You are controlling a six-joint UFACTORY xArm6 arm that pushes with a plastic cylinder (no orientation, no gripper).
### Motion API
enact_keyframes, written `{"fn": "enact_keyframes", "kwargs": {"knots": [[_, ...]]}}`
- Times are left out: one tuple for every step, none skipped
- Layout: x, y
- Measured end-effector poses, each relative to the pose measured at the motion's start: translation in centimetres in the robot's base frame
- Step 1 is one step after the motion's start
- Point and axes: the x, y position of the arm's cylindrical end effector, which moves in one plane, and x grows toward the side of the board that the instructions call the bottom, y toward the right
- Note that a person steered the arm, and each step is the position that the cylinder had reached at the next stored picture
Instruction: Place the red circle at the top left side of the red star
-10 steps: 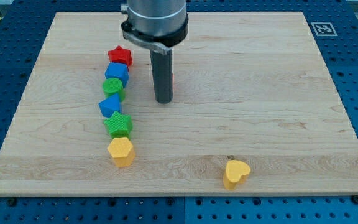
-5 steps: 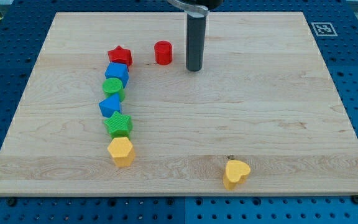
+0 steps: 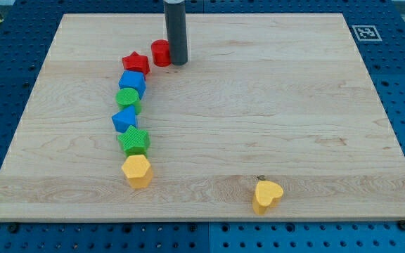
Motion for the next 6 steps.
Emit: {"fn": "enact_keyframes", "kwargs": {"knots": [[-2.5,0.5],[-2.2,-0.1],[-0.2,-0.1],[-0.6,-1.2],[-1.2,-4.4],[-1.6,-6.7]]}}
